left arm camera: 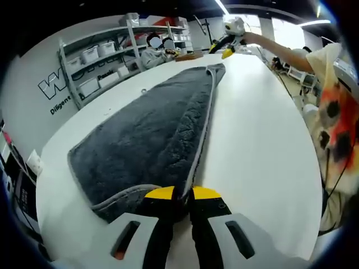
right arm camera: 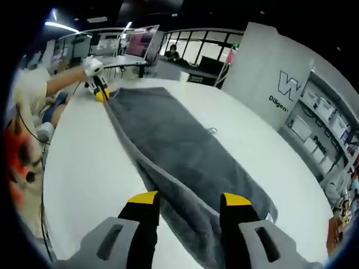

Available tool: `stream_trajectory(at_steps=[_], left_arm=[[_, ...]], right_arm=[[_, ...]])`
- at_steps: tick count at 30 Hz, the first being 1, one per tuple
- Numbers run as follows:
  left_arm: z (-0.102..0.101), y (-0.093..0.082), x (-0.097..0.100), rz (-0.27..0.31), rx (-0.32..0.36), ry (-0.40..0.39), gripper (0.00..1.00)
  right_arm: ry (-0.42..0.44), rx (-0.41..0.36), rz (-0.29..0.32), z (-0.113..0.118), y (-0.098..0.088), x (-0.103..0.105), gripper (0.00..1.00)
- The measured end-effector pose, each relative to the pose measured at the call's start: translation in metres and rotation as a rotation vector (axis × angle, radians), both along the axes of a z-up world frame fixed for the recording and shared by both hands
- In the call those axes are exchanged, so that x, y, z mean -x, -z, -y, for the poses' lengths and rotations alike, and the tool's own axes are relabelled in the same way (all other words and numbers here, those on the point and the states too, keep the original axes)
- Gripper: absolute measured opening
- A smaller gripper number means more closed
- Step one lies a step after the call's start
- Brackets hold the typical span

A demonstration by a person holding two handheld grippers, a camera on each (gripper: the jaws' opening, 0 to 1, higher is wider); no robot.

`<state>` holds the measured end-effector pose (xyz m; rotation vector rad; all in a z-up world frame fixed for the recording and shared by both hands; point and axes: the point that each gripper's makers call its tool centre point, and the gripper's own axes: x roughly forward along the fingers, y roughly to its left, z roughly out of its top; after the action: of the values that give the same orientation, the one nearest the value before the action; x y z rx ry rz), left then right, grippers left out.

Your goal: Open the folded towel by lifting each exposed corner and separating the folded layers until the towel lies flat within the target outline without major curled edges

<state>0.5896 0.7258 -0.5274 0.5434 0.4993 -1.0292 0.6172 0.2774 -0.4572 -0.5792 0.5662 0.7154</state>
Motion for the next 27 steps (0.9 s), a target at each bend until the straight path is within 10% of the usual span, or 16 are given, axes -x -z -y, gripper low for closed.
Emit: stream_trajectory(at_steps=[14,27], left_arm=[[-0.001,0.001,-0.002,-0.009,0.030,-0.016,0.08],[0.001,0.001,-0.003,-0.016,0.051,-0.029,0.08]], right_arm=[[-0.030,0.075,-0.157,0.021,0.057,-0.040,0.23],[-0.064,-0.072,-0.277,0.011,0.080,-0.029,0.07]])
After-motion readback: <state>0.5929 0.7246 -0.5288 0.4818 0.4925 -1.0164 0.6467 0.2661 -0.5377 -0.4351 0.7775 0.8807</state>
